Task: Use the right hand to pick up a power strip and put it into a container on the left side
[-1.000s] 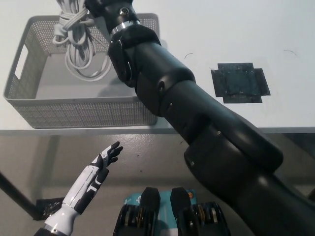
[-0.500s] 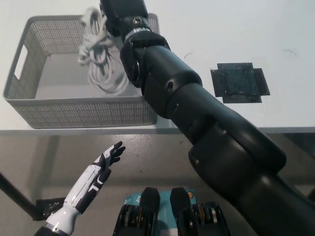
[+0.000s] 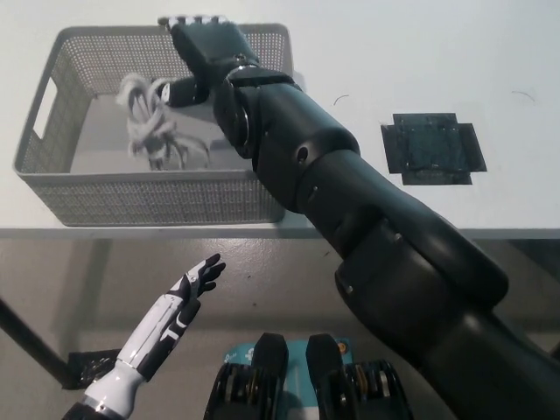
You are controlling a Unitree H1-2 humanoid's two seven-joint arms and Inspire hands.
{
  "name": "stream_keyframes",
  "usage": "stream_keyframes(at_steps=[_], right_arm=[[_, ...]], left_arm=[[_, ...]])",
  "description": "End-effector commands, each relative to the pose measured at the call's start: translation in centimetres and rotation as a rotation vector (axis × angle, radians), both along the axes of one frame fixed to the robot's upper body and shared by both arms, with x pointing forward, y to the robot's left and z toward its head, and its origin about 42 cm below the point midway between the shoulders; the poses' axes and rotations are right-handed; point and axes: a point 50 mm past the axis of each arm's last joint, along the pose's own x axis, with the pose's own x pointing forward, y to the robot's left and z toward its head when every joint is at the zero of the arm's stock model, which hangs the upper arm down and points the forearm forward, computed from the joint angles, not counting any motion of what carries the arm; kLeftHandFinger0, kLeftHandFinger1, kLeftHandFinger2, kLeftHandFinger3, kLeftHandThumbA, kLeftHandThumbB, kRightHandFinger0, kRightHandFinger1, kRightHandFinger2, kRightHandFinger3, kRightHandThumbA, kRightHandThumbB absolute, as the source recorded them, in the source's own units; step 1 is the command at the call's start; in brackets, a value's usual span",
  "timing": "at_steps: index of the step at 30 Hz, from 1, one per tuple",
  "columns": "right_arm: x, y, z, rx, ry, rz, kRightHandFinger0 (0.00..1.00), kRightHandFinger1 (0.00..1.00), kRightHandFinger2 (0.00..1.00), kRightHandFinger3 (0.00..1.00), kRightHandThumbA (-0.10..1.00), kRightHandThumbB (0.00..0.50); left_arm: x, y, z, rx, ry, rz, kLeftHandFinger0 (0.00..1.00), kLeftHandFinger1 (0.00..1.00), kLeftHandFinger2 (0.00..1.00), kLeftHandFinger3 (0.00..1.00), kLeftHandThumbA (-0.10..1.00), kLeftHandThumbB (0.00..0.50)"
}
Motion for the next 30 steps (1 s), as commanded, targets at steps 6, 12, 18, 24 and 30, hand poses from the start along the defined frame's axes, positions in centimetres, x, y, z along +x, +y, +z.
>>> stream_keyframes(at_steps=[6, 12, 18, 24, 30], right_arm=[[0.3, -1.7, 10.4, -0.442, 0.349, 0.063, 0.95, 1.00, 1.00, 1.00, 0.41, 0.334], [-0.6, -2.9, 14.4, -0.439, 0.596, 0.120, 1.00, 1.00, 1.00, 1.00, 0.16, 0.337], [-2.0, -4.6, 21.4, -0.459, 0.634, 0.073, 0.90, 0.94, 0.99, 1.00, 0.04, 0.407], [-2.8, -7.2, 26.7, -0.495, 0.559, 0.102, 0.83, 1.00, 1.00, 1.00, 0.03, 0.326], [-5.6, -10.6, 34.5, -0.087, 0.506, 0.261, 1.00, 1.00, 1.00, 1.00, 0.14, 0.316]], left_arm=[[1.3, 0.0, 2.8, 0.055, -0.069, -0.060, 1.00, 1.00, 1.00, 1.00, 1.00, 0.279], [1.4, 0.0, 2.8, 0.048, -0.057, -0.072, 1.00, 1.00, 1.00, 1.00, 1.00, 0.272], [1.4, -0.5, 2.5, 0.052, -0.063, -0.084, 1.00, 1.00, 1.00, 1.00, 1.00, 0.256], [1.1, -0.5, 2.2, 0.065, -0.050, -0.076, 1.00, 1.00, 1.00, 1.00, 1.00, 0.260], [0.8, -0.4, 1.6, 0.070, -0.047, -0.086, 1.00, 1.00, 1.00, 1.00, 1.00, 0.260]])
